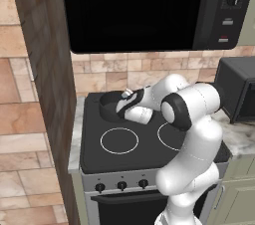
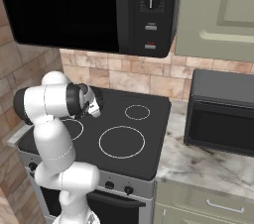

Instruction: Move the pot and pan from the stove into the sink.

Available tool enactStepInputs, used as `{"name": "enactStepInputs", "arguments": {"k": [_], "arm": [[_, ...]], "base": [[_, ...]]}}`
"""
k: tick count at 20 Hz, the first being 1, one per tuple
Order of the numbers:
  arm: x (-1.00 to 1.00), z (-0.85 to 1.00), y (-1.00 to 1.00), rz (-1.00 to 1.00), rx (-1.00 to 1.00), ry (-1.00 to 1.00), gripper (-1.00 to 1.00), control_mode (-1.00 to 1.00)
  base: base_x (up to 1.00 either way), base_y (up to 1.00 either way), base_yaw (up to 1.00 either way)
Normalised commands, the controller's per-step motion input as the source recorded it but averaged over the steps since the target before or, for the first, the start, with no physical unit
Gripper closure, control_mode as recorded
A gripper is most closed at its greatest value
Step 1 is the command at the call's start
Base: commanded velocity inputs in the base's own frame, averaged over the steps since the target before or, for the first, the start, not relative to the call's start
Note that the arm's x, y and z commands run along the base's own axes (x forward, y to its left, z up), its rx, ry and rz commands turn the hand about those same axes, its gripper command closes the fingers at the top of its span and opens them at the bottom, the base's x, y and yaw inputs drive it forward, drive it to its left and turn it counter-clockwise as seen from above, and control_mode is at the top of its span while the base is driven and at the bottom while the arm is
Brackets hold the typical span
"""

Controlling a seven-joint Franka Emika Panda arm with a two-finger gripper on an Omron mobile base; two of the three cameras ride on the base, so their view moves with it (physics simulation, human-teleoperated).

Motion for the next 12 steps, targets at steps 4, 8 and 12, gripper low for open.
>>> {"name": "enactStepInputs", "arguments": {"k": [4,8,12], "arm": [[0.19,-0.05,0.01,0.0,-0.01,0.02,-1.0,-1.0],[0.1,-0.01,0.0,0.0,0.0,0.02,-1.0,-1.0],[0.15,-0.06,0.01,0.0,-0.01,0.04,-1.0,-1.0]], "base": [[0.0,0.0,0.0],[0.0,0.0,0.0],[0.0,0.0,0.0]]}}
